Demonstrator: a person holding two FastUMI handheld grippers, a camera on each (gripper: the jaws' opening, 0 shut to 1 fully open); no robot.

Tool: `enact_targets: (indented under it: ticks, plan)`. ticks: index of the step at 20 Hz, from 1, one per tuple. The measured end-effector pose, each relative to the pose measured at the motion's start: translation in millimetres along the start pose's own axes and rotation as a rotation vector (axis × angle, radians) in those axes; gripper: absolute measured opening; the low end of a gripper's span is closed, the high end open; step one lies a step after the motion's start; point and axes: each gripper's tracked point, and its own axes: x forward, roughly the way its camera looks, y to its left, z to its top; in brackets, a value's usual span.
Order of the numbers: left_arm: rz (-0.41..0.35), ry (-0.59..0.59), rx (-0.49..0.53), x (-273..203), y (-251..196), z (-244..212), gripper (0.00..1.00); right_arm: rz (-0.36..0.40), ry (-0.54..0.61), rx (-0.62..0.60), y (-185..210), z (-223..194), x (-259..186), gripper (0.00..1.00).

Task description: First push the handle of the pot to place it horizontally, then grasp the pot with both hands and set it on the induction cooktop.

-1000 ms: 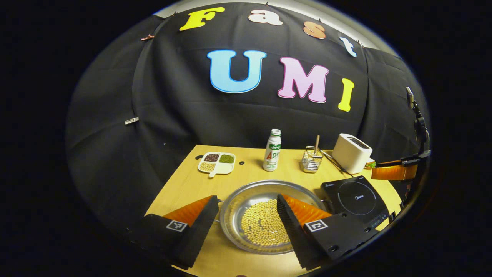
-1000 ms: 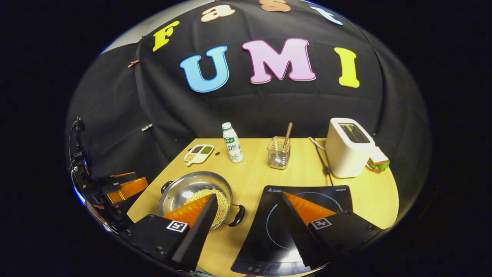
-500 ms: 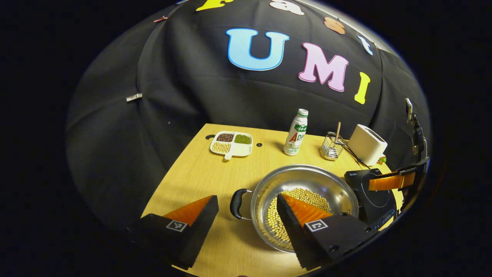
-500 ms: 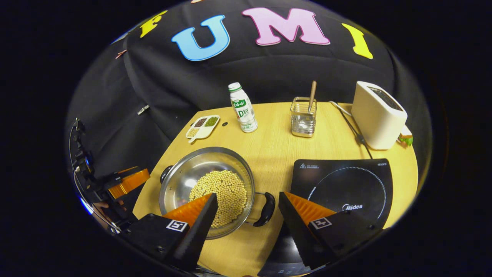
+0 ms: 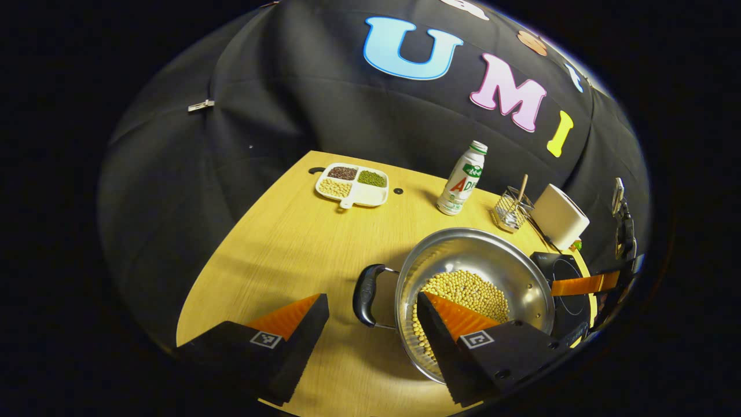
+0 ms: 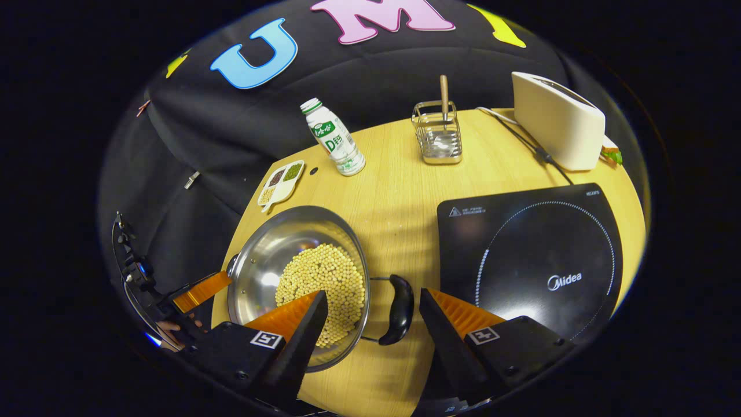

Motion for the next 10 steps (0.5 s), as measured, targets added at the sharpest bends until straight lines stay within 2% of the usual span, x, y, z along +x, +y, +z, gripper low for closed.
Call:
enact_targets:
  ticks: [5,10]
  plan:
    - [-0.047,0.056,0.032,21,-5,-4,0.95,-0.010,0.041,0.017,1,-17,14,0.99]
    - [-0.123,0.152,-0.002,42,-10,-21,0.93,-0.038,0.043,0.004,-1,-19,29,0.98]
